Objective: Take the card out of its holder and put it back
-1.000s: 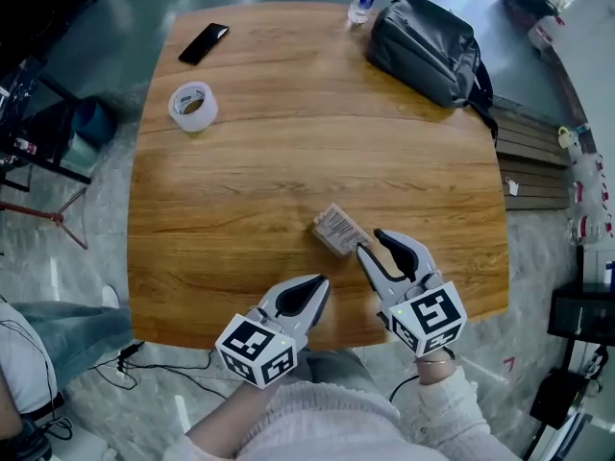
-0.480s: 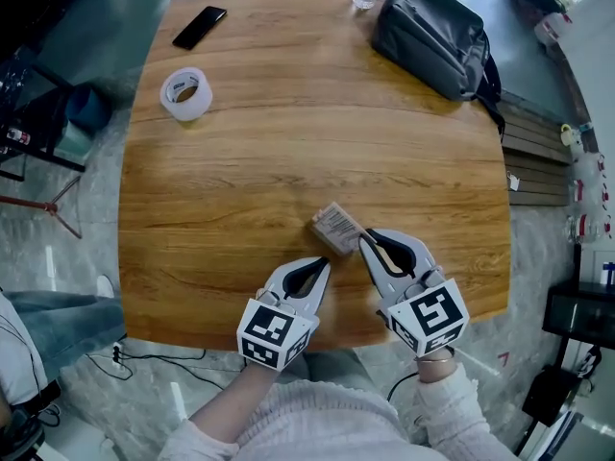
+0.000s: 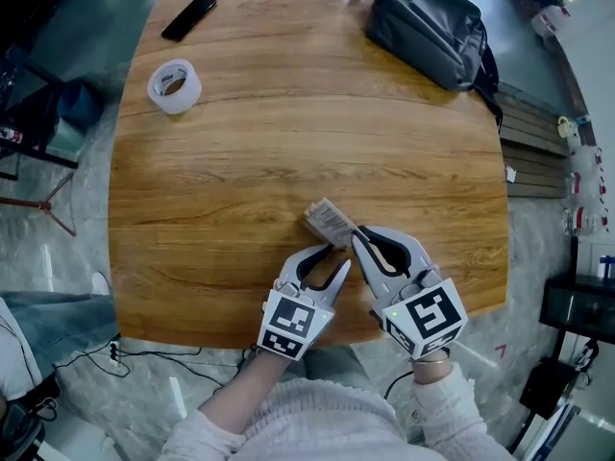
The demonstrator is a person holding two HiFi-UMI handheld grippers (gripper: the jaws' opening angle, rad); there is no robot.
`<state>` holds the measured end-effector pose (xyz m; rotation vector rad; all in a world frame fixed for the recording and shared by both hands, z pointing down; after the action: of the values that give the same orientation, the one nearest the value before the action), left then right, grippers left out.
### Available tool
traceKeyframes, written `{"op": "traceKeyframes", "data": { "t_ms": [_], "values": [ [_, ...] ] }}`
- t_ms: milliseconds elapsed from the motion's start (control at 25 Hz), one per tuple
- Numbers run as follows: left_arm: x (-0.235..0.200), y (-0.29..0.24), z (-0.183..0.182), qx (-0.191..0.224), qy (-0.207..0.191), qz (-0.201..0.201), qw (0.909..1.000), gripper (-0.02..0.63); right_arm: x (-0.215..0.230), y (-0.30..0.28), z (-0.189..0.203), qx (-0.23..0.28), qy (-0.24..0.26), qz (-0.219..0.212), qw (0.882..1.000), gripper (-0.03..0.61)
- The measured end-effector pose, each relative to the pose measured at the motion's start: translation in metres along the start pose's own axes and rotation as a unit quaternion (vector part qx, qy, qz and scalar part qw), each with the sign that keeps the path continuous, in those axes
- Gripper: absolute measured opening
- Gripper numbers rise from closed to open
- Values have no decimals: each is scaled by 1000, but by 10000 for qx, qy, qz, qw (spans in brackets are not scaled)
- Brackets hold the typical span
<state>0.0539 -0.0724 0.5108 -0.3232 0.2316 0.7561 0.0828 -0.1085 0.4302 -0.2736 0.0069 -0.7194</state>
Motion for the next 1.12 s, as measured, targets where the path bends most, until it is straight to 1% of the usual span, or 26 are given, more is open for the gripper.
{"op": "traceKeyframes", "data": {
  "t_ms": [160, 280, 320, 520, 640, 800, 920, 1120],
  "values": [
    [1, -6, 2, -2, -95, -67, 9999, 122, 1, 0, 1, 23, -15, 21, 10000, 26],
    [0, -8, 4, -35, -262, -114, 9996, 71, 0, 0, 1, 7, -30, 12, 10000, 26],
    [0, -8, 4, -49, -313, -112, 9994, 66, -1, 0, 1, -2, -32, 11, 10000, 25],
    [0, -7, 4, -124, -412, -108, 9990, 61, -2, 0, 0, -34, -26, -15, 10000, 23],
    [1, -7, 4, -129, -357, -103, 9992, 61, -2, 0, 0, -69, -96, -27, 9999, 21],
    [2, -7, 4, -208, -464, -90, 9987, 60, -3, 1, -2, -83, -116, -39, 9999, 17],
    [2, -6, 4, -206, -400, -87, 9989, 61, -3, 1, -3, -78, -188, -44, 9998, 15],
    [2, -5, 4, -196, -337, -104, 9992, 61, -5, 3, -11, -33, -124, -30, 9999, 15]
  ]
}}
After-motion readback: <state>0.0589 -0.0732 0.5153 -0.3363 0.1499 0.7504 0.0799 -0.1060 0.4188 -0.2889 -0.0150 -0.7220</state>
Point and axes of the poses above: the fingertips, and each gripper's own axes: y backward along the fingers, x to its right, z out of its underside, the point moved 2 cm from there along y, backward along the fingers, and after that the axes turned 15 degrees about x, right-handed, at the moved point
